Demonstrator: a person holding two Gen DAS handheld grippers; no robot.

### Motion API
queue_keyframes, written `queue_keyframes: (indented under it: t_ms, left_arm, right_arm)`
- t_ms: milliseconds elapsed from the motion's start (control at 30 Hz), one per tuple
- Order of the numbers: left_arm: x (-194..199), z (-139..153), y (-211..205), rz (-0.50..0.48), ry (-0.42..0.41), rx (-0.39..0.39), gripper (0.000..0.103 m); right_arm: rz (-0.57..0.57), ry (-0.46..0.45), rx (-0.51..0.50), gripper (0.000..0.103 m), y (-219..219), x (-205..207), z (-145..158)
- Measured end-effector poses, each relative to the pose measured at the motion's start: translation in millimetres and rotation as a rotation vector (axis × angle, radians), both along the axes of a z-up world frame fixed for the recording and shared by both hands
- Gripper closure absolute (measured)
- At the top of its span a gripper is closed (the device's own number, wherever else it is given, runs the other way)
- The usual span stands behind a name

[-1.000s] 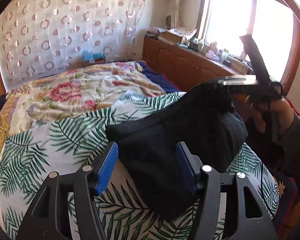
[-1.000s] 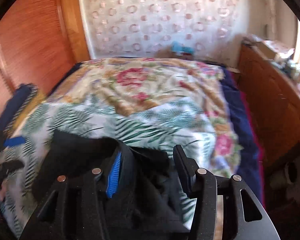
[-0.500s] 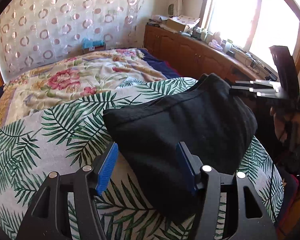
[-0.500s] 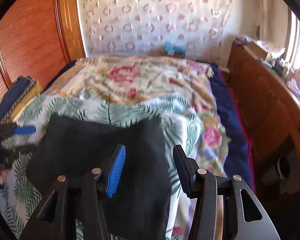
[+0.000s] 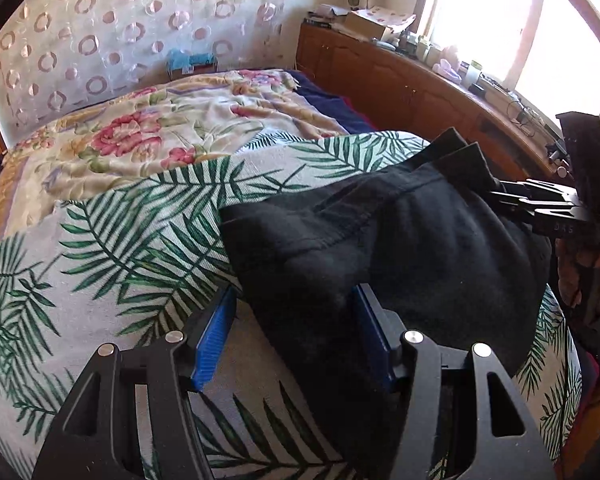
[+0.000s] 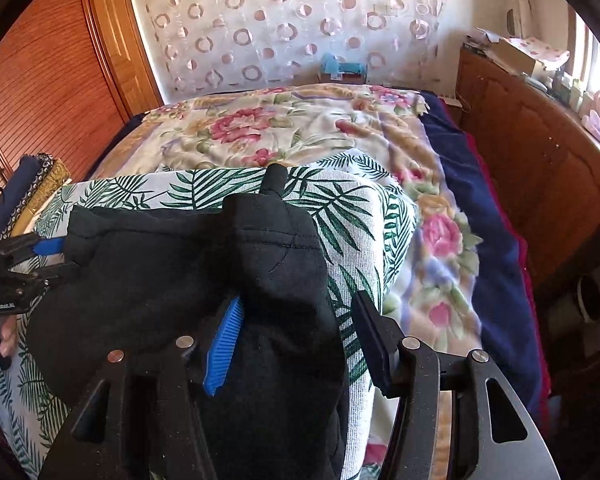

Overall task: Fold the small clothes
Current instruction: 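Grasp the folded black bundle with the left gripper while the right gripper grasps it too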

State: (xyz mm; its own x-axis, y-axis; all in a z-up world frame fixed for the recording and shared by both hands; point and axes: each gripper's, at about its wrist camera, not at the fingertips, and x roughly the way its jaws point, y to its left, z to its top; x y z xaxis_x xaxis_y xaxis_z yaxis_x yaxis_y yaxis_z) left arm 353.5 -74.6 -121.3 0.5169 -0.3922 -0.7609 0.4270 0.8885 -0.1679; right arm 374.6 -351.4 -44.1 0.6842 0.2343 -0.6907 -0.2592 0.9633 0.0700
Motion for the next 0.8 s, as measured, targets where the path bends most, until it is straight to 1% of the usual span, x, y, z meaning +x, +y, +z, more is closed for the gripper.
queue_keyframes:
  t_ms: [67, 100, 133, 233, 300, 367, 433, 467, 500, 533, 567, 633, 700, 800]
  left_arm:
    - [-3, 0, 0, 0.002, -0.012, -0.009, 0.042]
    - [-3, 0, 0, 0.001, -0.014, -0.011, 0.042]
    - [-4, 0, 1, 0.002, -0.013, -0.018, 0.042]
    - [-5, 0, 3, 0.001, -0.009, -0.043, 0.042]
    - [-3, 0, 4, -0.006, 0.001, -0.061, 0.050]
    - [-1, 1, 4, -0.015, 0.018, -0.086, 0.057]
    - [-1, 1, 2, -0.021, 0.022, -0.088, 0.063]
    - [-1, 1, 1, -0.024, 0.023, -0.092, 0.068]
    - [-1, 1, 0, -0.023, 0.025, -0.099, 0.070]
    - [0, 1, 0, -0.029, 0.031, -0.105, 0.079]
    - [1, 1, -1, -0.036, 0.043, -0.119, 0.084]
    - [-1, 3, -2, -0.039, 0.037, -0.118, 0.089]
    - [-12, 13, -4, -0.052, -0.012, -0.105, 0.090]
    - [-32, 37, 1, -0.069, -0.080, -0.155, 0.090]
  right_arm:
    - [0.013, 0.009, 0.012, 0.046, 4, 5, -7]
    - [0.028, 0.026, 0.029, 0.046, 6, 8, -10]
    - [0.060, 0.064, 0.058, 0.046, 9, 11, -15]
    - [0.074, 0.063, 0.038, 0.046, 11, 13, -15]
    - [0.076, 0.071, 0.035, 0.047, 11, 13, -15]
    - [0.085, 0.076, 0.045, 0.052, 10, 14, -14]
    - [0.085, 0.078, 0.046, 0.053, 9, 14, -14]
    - [0.085, 0.079, 0.048, 0.056, 9, 15, -13]
    - [0.095, 0.078, 0.056, 0.065, 10, 14, -12]
    - [0.102, 0.075, 0.056, 0.067, 12, 13, -12]
    - [0.107, 0.067, 0.044, 0.072, 15, 10, -11]
    - [0.107, 0.047, 0.012, 0.075, 21, 6, -9]
    - [0.104, 0.019, -0.026, 0.079, 25, 3, -8]
    - [0.087, -0.040, -0.085, 0.081, 32, -9, -3]
